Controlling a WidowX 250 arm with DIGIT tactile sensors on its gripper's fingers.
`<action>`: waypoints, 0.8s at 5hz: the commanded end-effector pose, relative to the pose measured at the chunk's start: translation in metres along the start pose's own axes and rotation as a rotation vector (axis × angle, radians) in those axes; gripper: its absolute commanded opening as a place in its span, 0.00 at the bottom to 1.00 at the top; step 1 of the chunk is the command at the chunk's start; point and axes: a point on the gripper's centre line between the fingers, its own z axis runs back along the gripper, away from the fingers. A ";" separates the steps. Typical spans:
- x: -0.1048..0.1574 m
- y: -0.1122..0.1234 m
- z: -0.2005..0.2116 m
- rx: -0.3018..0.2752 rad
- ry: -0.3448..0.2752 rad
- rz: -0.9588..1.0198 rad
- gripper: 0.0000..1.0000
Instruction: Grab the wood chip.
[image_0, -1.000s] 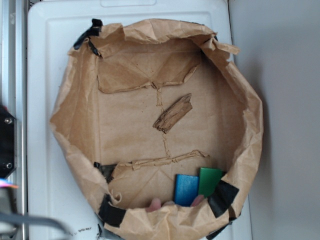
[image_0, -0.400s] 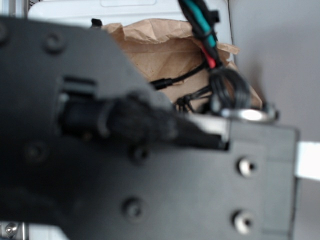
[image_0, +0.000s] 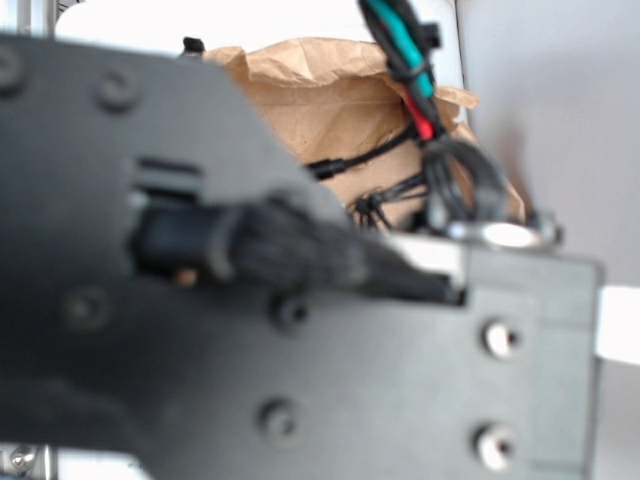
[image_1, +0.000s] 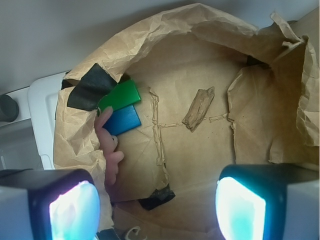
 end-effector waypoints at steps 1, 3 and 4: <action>0.017 0.046 -0.036 -0.039 -0.147 0.035 1.00; 0.024 0.061 -0.087 0.108 -0.188 0.105 1.00; 0.024 0.061 -0.087 0.108 -0.188 0.105 1.00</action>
